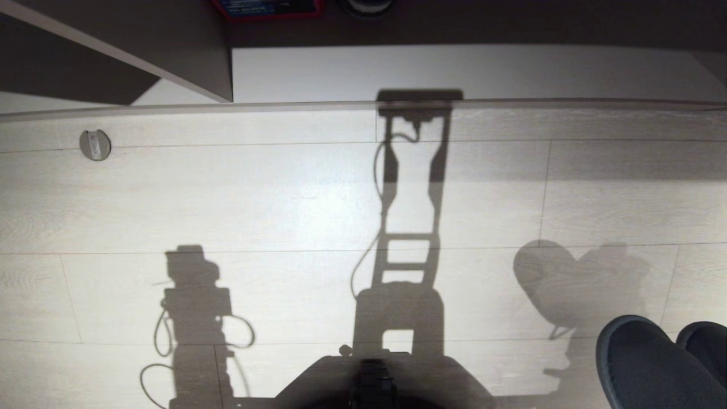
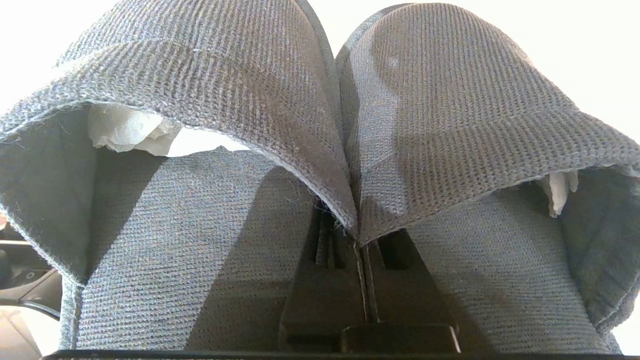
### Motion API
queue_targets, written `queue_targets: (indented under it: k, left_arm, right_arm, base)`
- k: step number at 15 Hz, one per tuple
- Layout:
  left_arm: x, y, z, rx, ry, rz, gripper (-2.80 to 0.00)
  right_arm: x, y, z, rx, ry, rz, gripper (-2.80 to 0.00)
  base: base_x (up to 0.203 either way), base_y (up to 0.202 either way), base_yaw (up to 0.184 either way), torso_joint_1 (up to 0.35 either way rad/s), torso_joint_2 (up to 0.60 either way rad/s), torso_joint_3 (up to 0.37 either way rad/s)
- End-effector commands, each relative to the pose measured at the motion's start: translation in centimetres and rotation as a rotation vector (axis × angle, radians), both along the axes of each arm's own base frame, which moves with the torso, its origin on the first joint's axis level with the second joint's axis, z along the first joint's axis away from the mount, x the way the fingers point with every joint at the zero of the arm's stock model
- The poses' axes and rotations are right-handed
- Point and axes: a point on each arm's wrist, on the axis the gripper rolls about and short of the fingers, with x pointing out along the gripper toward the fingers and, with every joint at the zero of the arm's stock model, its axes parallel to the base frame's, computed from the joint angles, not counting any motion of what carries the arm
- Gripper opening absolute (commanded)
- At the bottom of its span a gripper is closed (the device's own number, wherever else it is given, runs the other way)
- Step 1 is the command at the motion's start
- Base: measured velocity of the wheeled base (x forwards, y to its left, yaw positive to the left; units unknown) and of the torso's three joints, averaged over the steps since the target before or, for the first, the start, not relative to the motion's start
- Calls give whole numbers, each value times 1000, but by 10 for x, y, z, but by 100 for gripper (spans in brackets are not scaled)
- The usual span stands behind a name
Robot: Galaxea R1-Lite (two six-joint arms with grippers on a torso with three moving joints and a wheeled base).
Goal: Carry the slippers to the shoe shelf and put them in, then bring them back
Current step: Place the slippers on the floor
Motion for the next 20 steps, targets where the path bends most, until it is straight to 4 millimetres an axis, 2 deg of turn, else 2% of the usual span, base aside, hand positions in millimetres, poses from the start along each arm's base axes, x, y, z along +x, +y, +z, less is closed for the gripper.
queue_targets:
  k: [1,7,20]
  left_arm:
    - [0,0,0,-2,0,0,-280]
    - [0,0,0,-2,0,2,-280]
    - [0,0,0,-2,2,2,-280]
  right_arm:
    - [0,0,0,1,4,0,-280]
    - [0,0,0,0,4,1,-280]
    - [0,0,0,0,4,1,-280]
  base:
    - [0,0,0,0,0,0]
    - [0,0,0,1,1,25]
    - [0,0,0,2,2,197]
